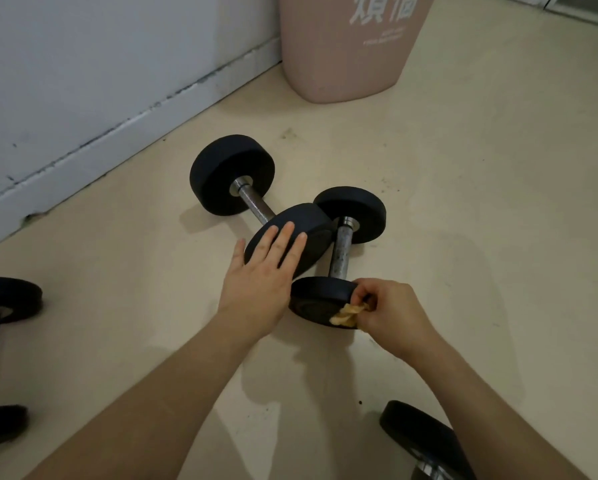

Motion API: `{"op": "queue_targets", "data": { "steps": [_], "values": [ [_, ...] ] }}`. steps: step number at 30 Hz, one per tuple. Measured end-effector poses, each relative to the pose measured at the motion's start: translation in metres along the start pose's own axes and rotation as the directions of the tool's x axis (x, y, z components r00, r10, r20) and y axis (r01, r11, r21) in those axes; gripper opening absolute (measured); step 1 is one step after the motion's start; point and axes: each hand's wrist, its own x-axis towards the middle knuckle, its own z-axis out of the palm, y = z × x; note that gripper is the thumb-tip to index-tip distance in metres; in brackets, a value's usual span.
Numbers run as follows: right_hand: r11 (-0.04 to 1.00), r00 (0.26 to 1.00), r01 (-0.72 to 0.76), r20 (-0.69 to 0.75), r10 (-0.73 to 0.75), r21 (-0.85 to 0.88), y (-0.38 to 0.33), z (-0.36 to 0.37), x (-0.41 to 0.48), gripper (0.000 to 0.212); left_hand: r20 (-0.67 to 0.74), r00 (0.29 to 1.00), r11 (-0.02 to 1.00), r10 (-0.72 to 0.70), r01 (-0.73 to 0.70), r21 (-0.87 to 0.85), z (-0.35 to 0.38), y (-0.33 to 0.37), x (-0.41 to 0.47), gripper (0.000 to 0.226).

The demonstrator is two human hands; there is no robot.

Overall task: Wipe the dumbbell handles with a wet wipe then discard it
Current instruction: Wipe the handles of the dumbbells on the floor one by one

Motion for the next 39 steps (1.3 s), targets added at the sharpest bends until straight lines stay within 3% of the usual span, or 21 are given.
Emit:
{"op": "queue_targets", "data": {
  "steps": [6,13,18,24,28,31,34,37,39],
  "values": [
    [0.987,0.997,0.069,-0.026,-0.074,-0.142,-0.016,0.009,0.002,0.021,-0.076,0.997,0.999,0.03,-0.032,-0.023,0.015,-0.024,-0.027,0.082],
    [0.932,0.98,0.199,0.069,-0.187,-0.304,-0.042,0.016,0.014,0.017,0.072,0.988,0.959,-0.138,0.152,-0.241,0.025,-0.049,-0.095,0.094],
    [0.932,0.992,0.12,0.071,-0.102,-0.342,-0.02,0.007,0.01,0.017,-0.117,0.95,0.883,-0.29,0.218,-0.417,0.009,-0.052,-0.089,0.093],
    [0.984,0.997,-0.073,-0.037,0.068,-0.16,0.02,-0.006,-0.014,0.024,0.011,0.895,0.828,-0.447,0.418,-0.374,0.005,-0.076,-0.066,0.081],
    [0.956,0.997,-0.077,-0.002,0.08,-0.284,0.028,-0.016,-0.013,0.021,0.187,0.874,0.819,-0.449,0.486,-0.305,-0.003,-0.114,-0.08,0.065],
    [0.902,0.998,-0.042,0.026,0.059,-0.43,0.019,-0.019,-0.013,0.011,0.214,0.86,0.812,-0.463,0.508,-0.288,0.0,-0.127,-0.103,0.059],
    [0.943,0.997,-0.02,-0.073,-0.005,-0.333,-0.001,-0.012,-0.017,0.015,0.175,0.866,0.785,-0.469,0.499,-0.367,0.004,-0.124,-0.118,0.057],
    [0.982,0.969,0.14,-0.186,-0.163,-0.128,-0.047,0.01,-0.015,0.016,0.167,0.887,0.796,-0.431,0.461,-0.392,0.002,-0.115,-0.125,0.055],
    [0.969,0.958,0.246,-0.158,-0.238,0.028,-0.087,0.031,-0.001,0.014,0.17,0.895,0.811,-0.413,0.446,-0.378,0.0,-0.111,-0.128,0.053]
  ]
}}
